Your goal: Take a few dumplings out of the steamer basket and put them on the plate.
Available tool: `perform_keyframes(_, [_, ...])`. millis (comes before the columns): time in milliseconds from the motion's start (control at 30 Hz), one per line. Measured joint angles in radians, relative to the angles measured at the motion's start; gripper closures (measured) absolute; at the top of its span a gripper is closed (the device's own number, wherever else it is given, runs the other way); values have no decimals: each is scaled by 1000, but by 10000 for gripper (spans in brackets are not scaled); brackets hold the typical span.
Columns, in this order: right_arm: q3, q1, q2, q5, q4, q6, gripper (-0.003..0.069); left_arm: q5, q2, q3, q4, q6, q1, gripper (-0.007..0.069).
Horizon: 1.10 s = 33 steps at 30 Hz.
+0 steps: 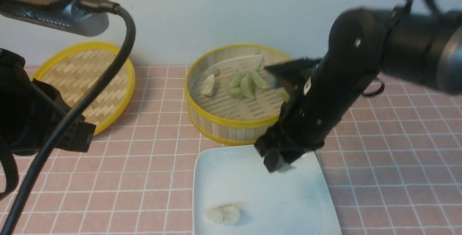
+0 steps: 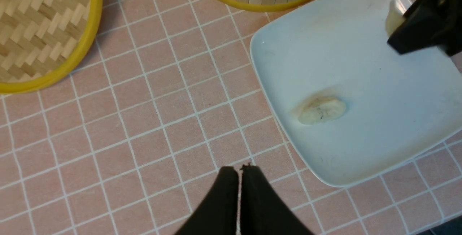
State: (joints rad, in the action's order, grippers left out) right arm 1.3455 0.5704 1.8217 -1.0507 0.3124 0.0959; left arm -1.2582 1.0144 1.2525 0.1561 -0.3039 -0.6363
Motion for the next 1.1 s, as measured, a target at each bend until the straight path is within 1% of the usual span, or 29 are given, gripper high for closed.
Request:
perform_keyframes(67, [-26,7,36,41,2,-12,413,0,0,0,-1,7,0,631])
perform_keyframes(133, [-30,8,68,70,9,-26,381,0,0,0,-3,13,0,631])
perform_keyframes(233, [-9,8,95,79,30,-58,266,0,0,0,-4,18,0,631])
perform_keyframes(300, [20,8,95,41,30,-67,190,0,0,0,-6,18,0,631])
perform_keyframes(367, [60,8,91,-17,29,-73,135,0,0,0,-6,18,0,631])
perform_keyframes(400, [92,8,83,-76,22,-86,119,0,0,0,-7,19,0,631])
perform_keyframes(433, [110,8,68,-120,14,-96,123,0,0,0,-7,23,0,631])
perform_keyframes(467, [123,8,51,-137,5,-104,142,0,0,0,-7,26,0,631])
perform_keyframes(533, [128,9,-9,-151,-14,-120,206,0,0,0,-7,33,0,631])
perform_keyframes(633, [107,9,-148,-164,-68,-159,387,0,0,0,-7,53,0,631])
perform_keyframes(667, [90,9,-246,-169,-99,-182,477,0,0,0,-7,58,0,631])
perform_keyframes(700, [82,9,-260,-169,-110,-192,508,0,0,0,-7,59,0,631])
perform_keyframes(733, [51,9,-370,-172,-151,-231,591,0,0,0,-7,62,0,631])
perform_keyframes(767, [23,9,-453,-170,-184,-253,625,1,0,0,-8,63,0,631])
perform_keyframes(833, [-35,9,-591,-137,-238,-268,654,13,0,0,-19,67,0,631])
perform_keyframes(933, [-204,9,-900,32,-350,-284,670,59,0,0,-39,69,0,631])
perform_keyframes(1100, [-511,9,-1304,306,-455,-338,673,139,0,0,-49,70,0,631])
